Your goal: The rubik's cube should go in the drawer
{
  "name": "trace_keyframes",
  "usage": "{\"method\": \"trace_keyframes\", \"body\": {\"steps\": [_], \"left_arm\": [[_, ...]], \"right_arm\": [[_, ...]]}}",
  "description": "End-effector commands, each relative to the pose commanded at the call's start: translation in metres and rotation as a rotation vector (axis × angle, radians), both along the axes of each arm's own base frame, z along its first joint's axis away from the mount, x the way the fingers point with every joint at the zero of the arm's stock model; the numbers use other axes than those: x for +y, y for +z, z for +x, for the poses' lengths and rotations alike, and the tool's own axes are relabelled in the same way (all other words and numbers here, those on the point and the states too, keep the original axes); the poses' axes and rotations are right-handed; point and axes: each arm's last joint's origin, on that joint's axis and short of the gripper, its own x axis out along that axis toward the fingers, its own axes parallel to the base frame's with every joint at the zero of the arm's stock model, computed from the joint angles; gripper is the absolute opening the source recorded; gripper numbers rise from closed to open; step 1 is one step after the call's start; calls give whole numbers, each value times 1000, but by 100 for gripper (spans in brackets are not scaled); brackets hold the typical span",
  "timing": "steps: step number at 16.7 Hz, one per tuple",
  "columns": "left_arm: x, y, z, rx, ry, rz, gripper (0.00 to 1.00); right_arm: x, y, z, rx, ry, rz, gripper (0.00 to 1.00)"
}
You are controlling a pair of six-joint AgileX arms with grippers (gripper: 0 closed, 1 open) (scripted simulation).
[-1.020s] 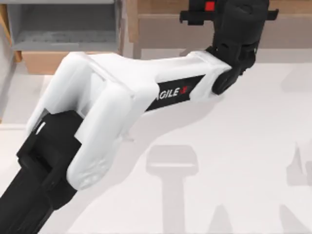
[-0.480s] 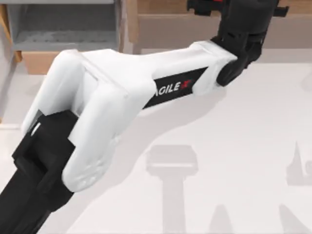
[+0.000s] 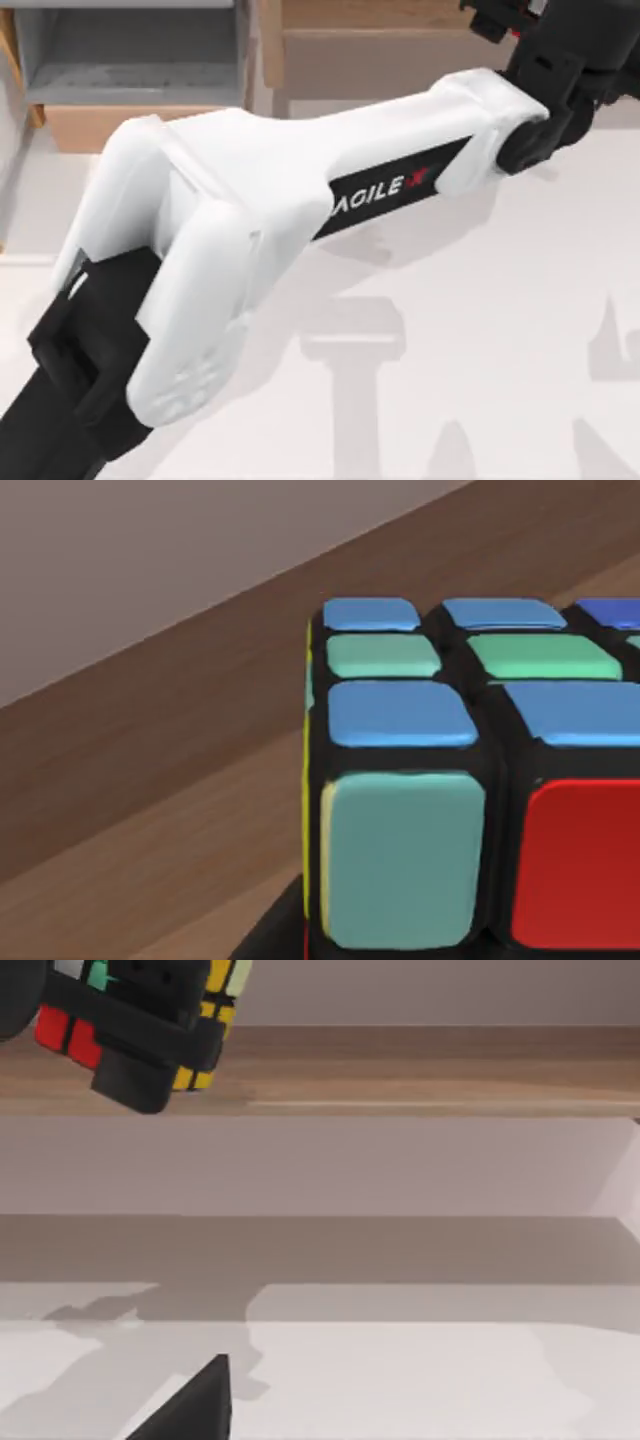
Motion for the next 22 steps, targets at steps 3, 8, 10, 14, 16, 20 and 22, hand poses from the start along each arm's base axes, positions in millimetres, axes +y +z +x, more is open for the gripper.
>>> {"method": "trace_keyframes", "body": {"steps": [3, 8, 10, 14, 16, 20, 22], "left_arm": [[-12, 3, -22, 73, -136, 134, 0], [-13, 15, -51, 215, -340, 340, 0], [-5, 24, -56, 277, -398, 407, 0], [29, 48, -46, 404, -448, 499, 0], [55, 62, -33, 473, -437, 524, 0], [128, 81, 5, 651, -345, 546, 0], [174, 87, 26, 757, -266, 538, 0]], "right_arm": [[0, 0, 0, 0, 0, 0, 100], [0, 0, 0, 0, 0, 0, 100], [0, 0, 0, 0, 0, 0, 100], [0, 0, 0, 0, 0, 0, 100], [0, 0, 0, 0, 0, 0, 100], [0, 0, 0, 0, 0, 0, 100], [0, 0, 0, 0, 0, 0, 100]]}}
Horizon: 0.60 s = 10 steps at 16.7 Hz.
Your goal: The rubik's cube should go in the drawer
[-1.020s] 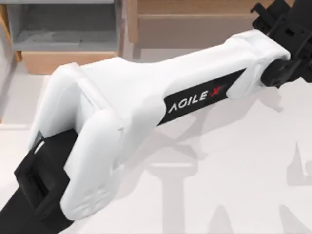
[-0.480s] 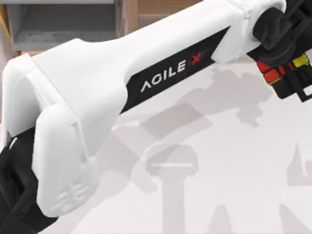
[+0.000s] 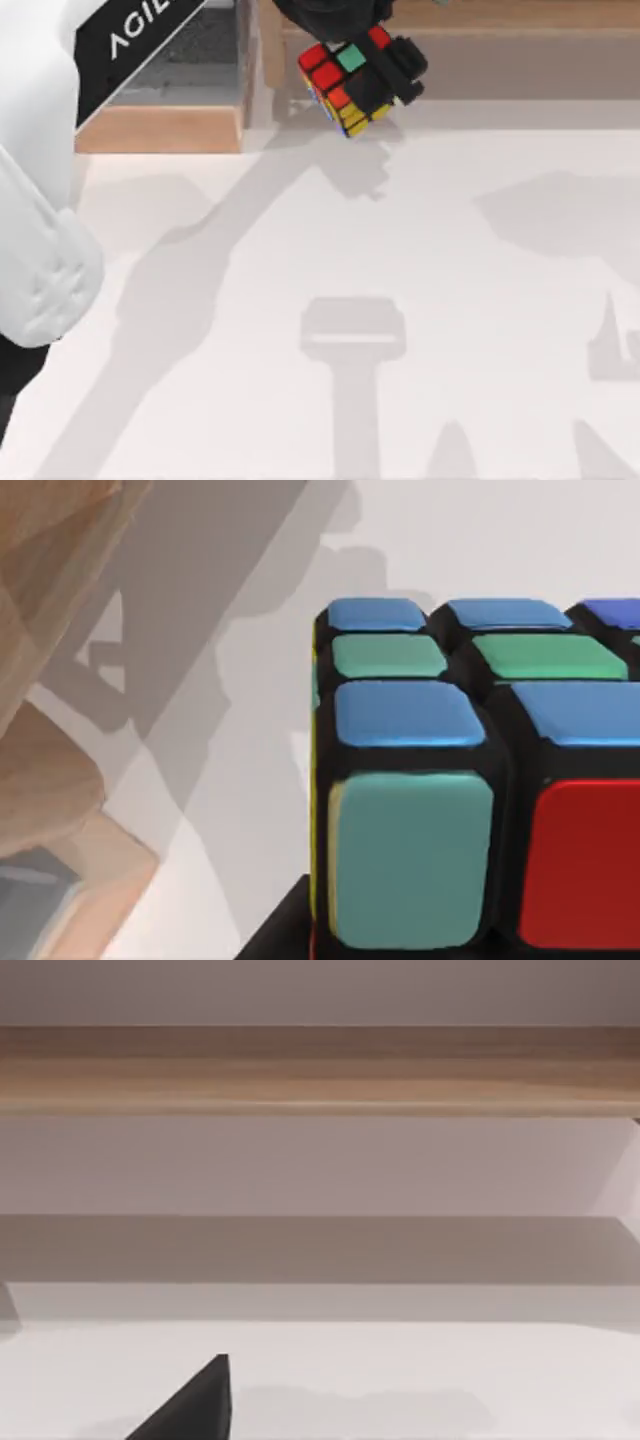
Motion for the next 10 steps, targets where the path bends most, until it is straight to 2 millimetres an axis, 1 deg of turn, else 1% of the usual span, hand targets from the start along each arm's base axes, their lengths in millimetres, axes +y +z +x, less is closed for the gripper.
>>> {"method": "trace_keyframes", "body": {"steps": [1, 4, 7, 10], "left_arm": [[25, 3, 10, 40, 54, 16, 0], [112, 12, 36, 136, 252, 44, 0], [201, 18, 52, 198, 464, 43, 0], [284, 14, 62, 219, 659, 24, 0]], "right_arm": [[0, 0, 0, 0, 0, 0, 100], [0, 0, 0, 0, 0, 0, 100], [0, 0, 0, 0, 0, 0, 100], [0, 0, 0, 0, 0, 0, 100]]}}
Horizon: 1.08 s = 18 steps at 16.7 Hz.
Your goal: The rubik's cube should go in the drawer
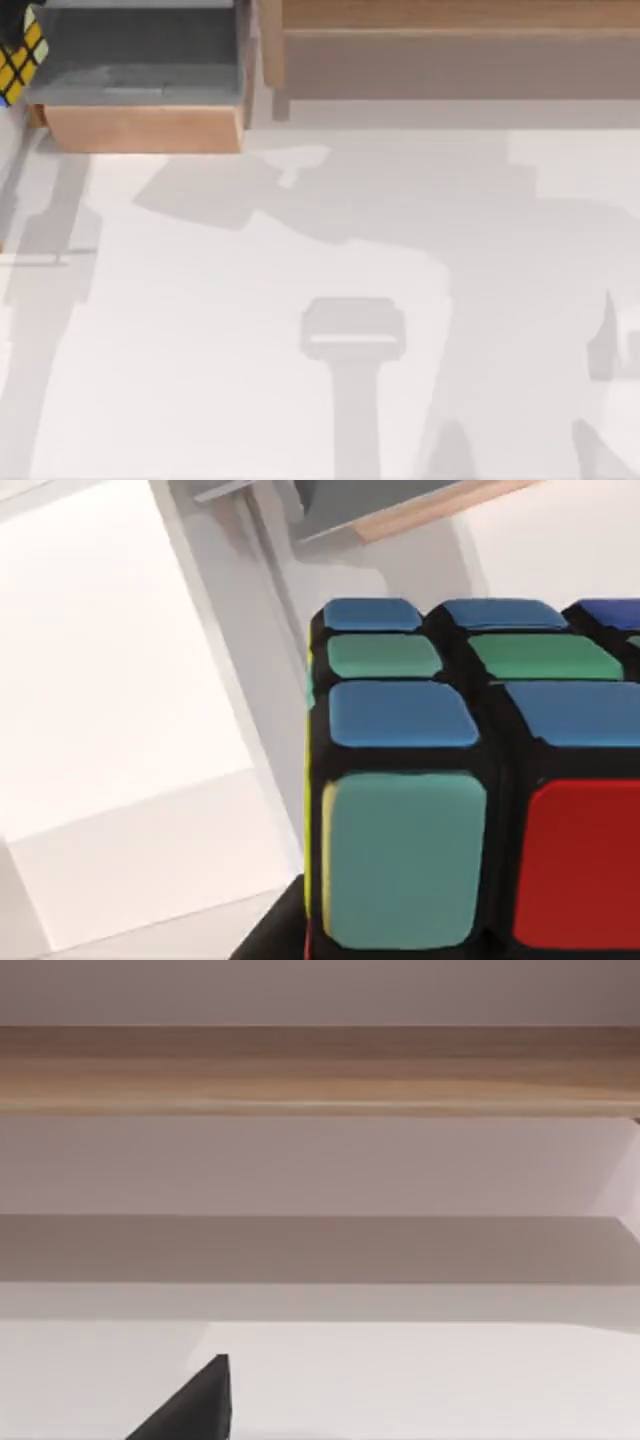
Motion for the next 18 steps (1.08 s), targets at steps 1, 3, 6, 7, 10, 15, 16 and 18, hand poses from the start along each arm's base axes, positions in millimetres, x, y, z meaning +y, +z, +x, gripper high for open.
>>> {"method": "trace_keyframes", "body": {"steps": [1, 3, 6, 7, 10, 15, 16, 18], "left_arm": [[26, -4, 2, 1, 60, -2, 0], [70, -18, 7, 13, 160, -8, 0], [120, -57, 16, 67, 265, -27, 0], [132, -73, 19, 93, 289, -36, 0], [154, -118, 25, 177, 329, -61, 0], [159, -134, 26, 212, 340, -70, 0], [159, -134, 26, 212, 340, -70, 0], [159, -134, 26, 212, 340, -70, 0]], "right_arm": [[0, 0, 0, 0, 0, 0, 100], [0, 0, 0, 0, 0, 0, 100], [0, 0, 0, 0, 0, 0, 100], [0, 0, 0, 0, 0, 0, 100], [0, 0, 0, 0, 0, 0, 100], [0, 0, 0, 0, 0, 0, 100], [0, 0, 0, 0, 0, 0, 100], [0, 0, 0, 0, 0, 0, 100]]}}
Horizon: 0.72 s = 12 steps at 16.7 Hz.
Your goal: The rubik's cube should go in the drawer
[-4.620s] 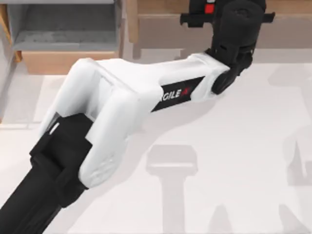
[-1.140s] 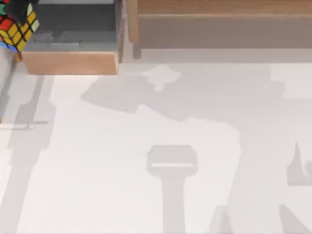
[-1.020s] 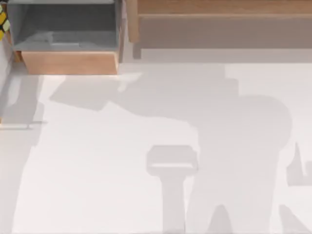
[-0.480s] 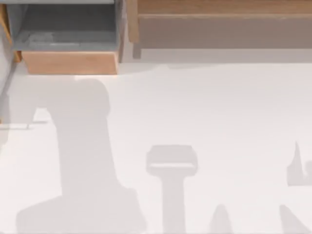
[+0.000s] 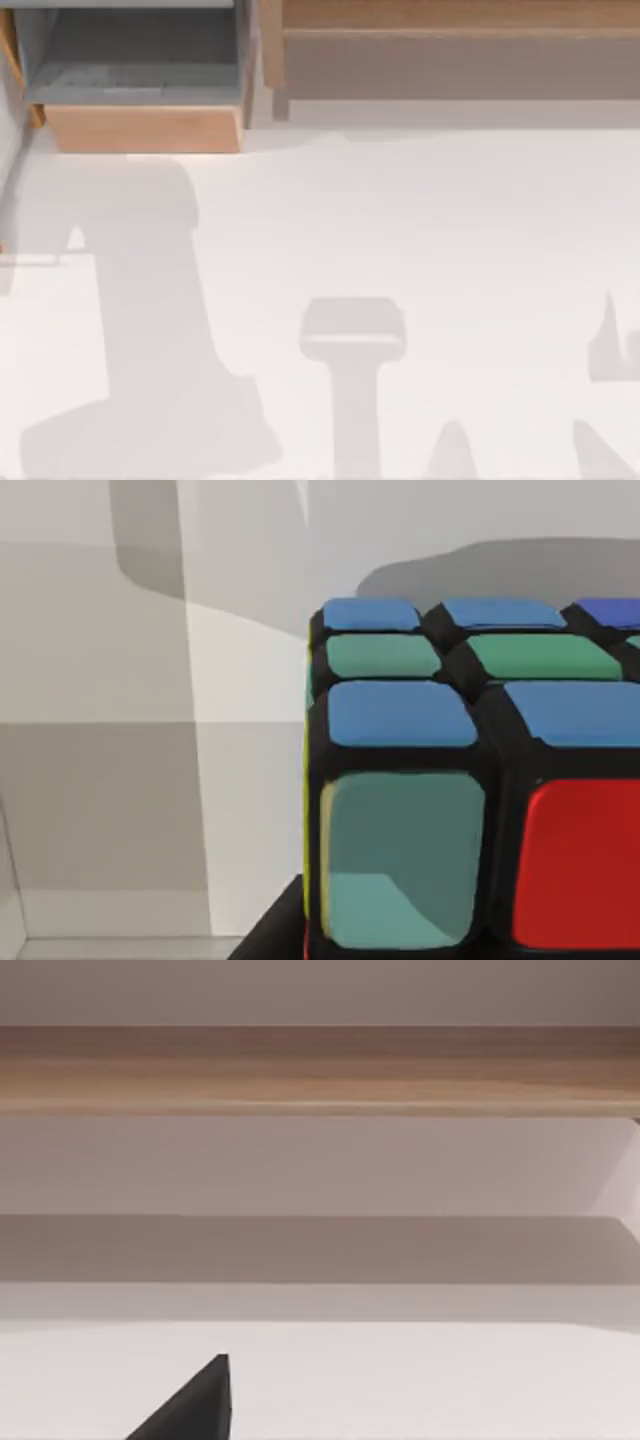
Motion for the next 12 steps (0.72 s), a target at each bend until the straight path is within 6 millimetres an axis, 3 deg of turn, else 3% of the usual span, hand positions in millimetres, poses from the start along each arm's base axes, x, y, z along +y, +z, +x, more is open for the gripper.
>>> {"method": "trace_keyframes", "body": {"steps": [12], "left_arm": [[0, 0, 0, 0, 0, 0, 90]], "right_arm": [[0, 0, 0, 0, 0, 0, 100]]}}
